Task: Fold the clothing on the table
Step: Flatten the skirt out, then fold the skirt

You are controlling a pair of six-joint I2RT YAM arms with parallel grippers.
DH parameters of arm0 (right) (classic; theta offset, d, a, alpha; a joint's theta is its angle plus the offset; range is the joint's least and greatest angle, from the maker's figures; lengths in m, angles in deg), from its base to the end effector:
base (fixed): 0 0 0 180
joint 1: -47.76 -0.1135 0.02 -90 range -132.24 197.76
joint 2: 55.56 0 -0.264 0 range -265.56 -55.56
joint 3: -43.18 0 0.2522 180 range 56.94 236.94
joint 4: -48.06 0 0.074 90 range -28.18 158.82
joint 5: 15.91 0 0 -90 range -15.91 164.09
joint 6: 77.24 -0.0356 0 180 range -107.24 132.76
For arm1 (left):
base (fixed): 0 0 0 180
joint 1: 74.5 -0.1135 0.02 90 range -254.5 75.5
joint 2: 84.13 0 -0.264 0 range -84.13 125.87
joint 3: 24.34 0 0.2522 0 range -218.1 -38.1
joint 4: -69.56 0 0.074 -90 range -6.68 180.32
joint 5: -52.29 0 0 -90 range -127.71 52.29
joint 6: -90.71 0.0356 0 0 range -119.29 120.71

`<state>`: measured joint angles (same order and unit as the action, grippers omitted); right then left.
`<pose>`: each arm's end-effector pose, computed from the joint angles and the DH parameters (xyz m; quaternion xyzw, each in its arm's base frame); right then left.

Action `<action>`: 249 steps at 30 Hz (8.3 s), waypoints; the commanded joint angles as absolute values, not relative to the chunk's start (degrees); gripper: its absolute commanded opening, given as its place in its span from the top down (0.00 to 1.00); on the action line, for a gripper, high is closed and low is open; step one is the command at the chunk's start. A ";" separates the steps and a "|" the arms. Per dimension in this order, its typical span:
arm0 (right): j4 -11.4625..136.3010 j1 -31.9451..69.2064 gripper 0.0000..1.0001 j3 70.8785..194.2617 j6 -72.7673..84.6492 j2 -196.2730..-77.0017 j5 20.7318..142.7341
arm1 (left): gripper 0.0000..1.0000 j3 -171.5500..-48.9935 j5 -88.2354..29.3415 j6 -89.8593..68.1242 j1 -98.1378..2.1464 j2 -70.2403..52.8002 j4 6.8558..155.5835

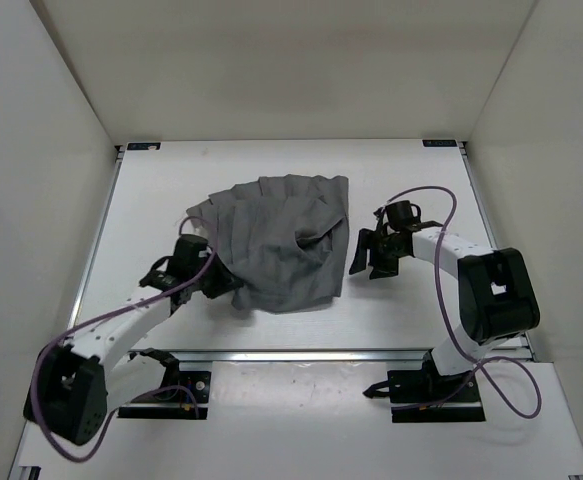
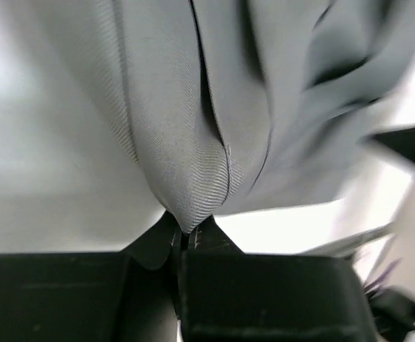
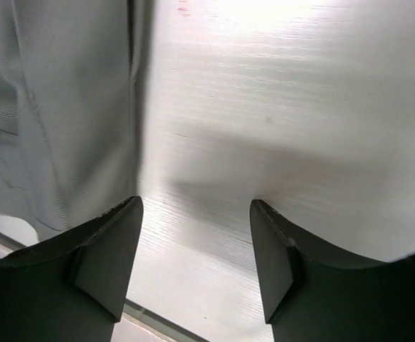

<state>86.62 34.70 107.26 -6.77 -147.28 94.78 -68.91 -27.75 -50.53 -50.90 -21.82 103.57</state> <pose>0.2842 0.0788 0.1622 0.0174 0.9632 0.2256 0.1454 0.1854 -0.0877 0.1848 -0.1972 0.9208 -0.2635 0.2094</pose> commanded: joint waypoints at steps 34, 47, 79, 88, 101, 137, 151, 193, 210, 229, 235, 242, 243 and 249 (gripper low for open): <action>100.51 34.48 0.99 140.12 -13.08 -127.21 98.33 | 1.00 -108.25 -12.75 -57.02 -70.37 -15.37 103.28; 95.31 42.76 1.00 134.62 -19.59 -121.90 112.68 | 1.00 -102.27 -8.45 -63.62 -66.85 -15.33 97.05; 86.44 37.56 0.48 95.36 -18.09 -128.51 107.14 | 0.43 -66.59 -5.96 -40.69 -65.89 -8.10 99.84; 87.14 35.89 0.46 95.51 -13.89 -131.22 94.57 | 0.30 -63.59 -16.35 -43.58 -57.80 -12.58 101.77; 88.19 29.48 1.00 101.59 -12.37 -143.98 91.58 | 1.00 -66.31 -20.05 -46.13 -54.10 -8.10 100.21; 98.74 49.60 0.50 139.10 -16.42 -155.20 107.40 | 0.40 -107.62 4.91 -54.90 -72.29 16.05 92.53; 91.35 47.85 0.51 127.06 -11.42 -152.13 103.53 | 0.01 -103.73 -2.19 -46.94 -74.05 15.89 92.71; 96.81 42.58 1.00 150.14 0.09 -175.20 104.42 | 1.00 -109.05 2.98 -18.09 -66.23 25.42 79.29; 94.17 39.48 1.00 110.63 -4.20 -128.69 98.62 | 1.00 -79.32 -7.38 -23.11 -58.06 -20.05 88.16; 98.47 49.69 0.39 114.88 -8.68 -137.57 86.92 | 0.01 -88.57 -3.60 -30.93 -68.17 -1.31 86.11; 98.03 49.87 0.39 103.00 -12.90 -131.94 86.31 | 0.02 -79.07 -15.01 -31.81 -62.38 -10.90 95.88; 90.31 51.98 0.39 95.96 -16.25 -132.27 89.91 | 0.02 -71.24 -14.77 -34.79 -60.61 -10.92 90.72; 90.13 52.32 0.40 96.48 -16.16 -134.03 90.70 | 0.05 -70.89 -14.68 -34.88 -60.09 -9.96 90.27; 89.16 51.01 0.84 97.20 -15.90 -138.96 93.86 | 0.78 -72.82 -19.25 -34.26 -57.62 -3.46 93.43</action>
<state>92.26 51.18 97.21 -15.28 -137.53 91.87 -71.18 -16.43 -34.40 -58.62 -5.41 93.34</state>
